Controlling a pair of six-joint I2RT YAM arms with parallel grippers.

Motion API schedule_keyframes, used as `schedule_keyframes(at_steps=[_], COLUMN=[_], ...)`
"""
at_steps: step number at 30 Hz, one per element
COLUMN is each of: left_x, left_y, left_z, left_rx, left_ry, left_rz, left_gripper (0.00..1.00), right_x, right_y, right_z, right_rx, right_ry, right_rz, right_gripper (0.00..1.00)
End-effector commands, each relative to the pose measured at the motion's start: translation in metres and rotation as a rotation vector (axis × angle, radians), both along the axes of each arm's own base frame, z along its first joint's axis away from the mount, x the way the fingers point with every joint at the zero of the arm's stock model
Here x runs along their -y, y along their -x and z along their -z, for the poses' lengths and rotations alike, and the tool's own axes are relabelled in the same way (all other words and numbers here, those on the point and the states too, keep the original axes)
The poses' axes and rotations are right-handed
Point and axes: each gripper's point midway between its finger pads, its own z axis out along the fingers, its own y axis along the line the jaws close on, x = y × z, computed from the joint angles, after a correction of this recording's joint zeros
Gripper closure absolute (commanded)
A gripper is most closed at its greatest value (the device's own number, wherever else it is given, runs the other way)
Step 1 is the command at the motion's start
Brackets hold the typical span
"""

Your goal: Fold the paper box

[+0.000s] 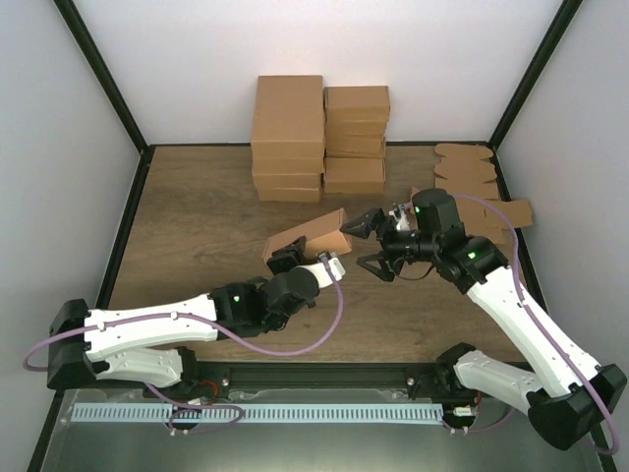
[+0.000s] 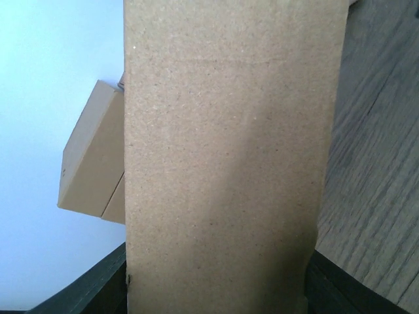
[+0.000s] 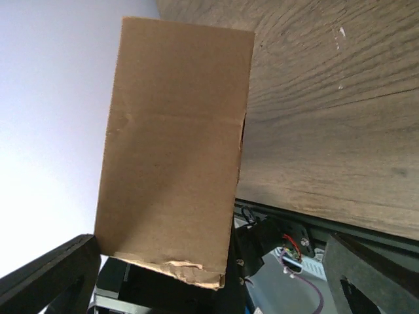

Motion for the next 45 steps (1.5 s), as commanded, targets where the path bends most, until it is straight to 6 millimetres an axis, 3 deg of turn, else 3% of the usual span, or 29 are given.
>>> schedule_keyframes(at_steps=[1,12,16,19,23,30,36,39,43,45], left_x=[0.007,0.016,0.017,0.017,0.018,0.019,0.017,0.016,0.015,0.014], left_y=[0.0,0.007,0.007,0.007,0.007,0.009,0.01,0.01,0.016,0.02], left_z=[-0.008,-0.003,0.002,0.003,0.003,0.004,0.008,0.005,0.001,-0.007], left_rx=[0.057,0.048,0.047,0.048,0.05,0.057,0.053,0.05,-0.001,-0.046], left_ry=[-0.023,-0.038,-0.054,-0.059,-0.06,-0.07,-0.079,-0.064,-0.018,0.048], left_rz=[-0.002,0.033,0.03,0.025,0.027,0.032,0.033,0.032,0.046,0.05], left_gripper=[0.42,0.4,0.48,0.49,0.48,0.48,0.47,0.42,0.14,0.06], right_x=[-0.005,-0.008,-0.007,-0.007,-0.007,-0.007,-0.008,-0.006,-0.003,0.0], right_y=[0.003,0.003,0.001,-0.002,-0.004,-0.01,-0.012,-0.014,-0.02,-0.028], right_z=[-0.003,-0.007,-0.013,-0.01,-0.001,0.007,0.011,0.013,0.018,0.017], right_rx=[0.007,0.059,0.081,0.07,0.038,0.022,0.02,0.026,0.037,0.08], right_ry=[-0.05,-0.074,-0.075,-0.065,-0.049,-0.034,-0.025,-0.014,0.004,0.025], right_rz=[-0.028,-0.054,-0.046,-0.032,-0.024,-0.007,-0.003,0.008,0.035,0.062], right_gripper=[0.06,0.08,0.08,0.09,0.18,0.22,0.38,0.47,0.49,0.49])
